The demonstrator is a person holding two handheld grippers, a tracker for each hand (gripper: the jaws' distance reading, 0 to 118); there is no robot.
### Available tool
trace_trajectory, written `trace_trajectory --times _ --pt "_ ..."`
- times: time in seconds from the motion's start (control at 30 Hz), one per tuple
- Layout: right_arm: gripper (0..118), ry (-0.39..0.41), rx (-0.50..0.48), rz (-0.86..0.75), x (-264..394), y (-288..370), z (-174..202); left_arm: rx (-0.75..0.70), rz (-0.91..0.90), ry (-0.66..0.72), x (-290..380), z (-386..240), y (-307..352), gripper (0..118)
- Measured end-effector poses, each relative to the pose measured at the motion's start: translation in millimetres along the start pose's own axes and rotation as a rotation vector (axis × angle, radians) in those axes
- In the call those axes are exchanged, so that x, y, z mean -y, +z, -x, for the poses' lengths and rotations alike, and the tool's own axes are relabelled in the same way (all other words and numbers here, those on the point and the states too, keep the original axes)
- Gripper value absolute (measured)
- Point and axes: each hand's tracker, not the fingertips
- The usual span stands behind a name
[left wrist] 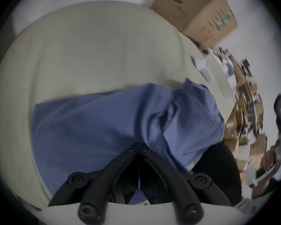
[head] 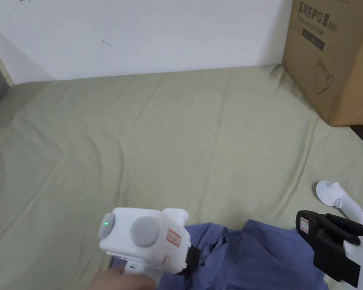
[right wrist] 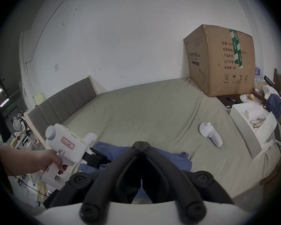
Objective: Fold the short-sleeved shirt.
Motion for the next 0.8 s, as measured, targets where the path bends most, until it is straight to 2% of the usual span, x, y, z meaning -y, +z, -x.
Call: trace_trajectory --times 0.1,0.3,0.37,0.47,0.67,0.7,0.77,0.8 --pt "0 0.008 -0.002 -0.002 -1 1 0 -0.022 -0.002 -0.123 -1 -34 -2 1" --pt "0 -0.01 -0.011 -0.005 -1 3 2 0.231 -0.028 -0.187 -4 -64 11 1" --pt "0 -0.016 -0.013 -0.009 -1 5 2 0.332 -0.054 -0.131 -5 -54 22 1" --pt "0 -0.016 -0.012 -0.016 -4 7 1 0.362 -0.147 -0.011 -1 -17 50 1" --pt "0 -0.015 -0.004 -0.013 -8 5 2 0.157 -0.221 0.281 21 113 92 1" --pt "0 -0.016 -0.005 -0.009 -8 4 2 0.193 -0.207 0.322 26 133 95 1" --pt "0 -0.015 -0.008 0.0 -7 1 4 0.379 -0.149 0.421 38 170 94 5" --pt "0 -0.013 -0.009 0.006 -7 0 6 0.452 -0.134 0.463 44 182 92 19"
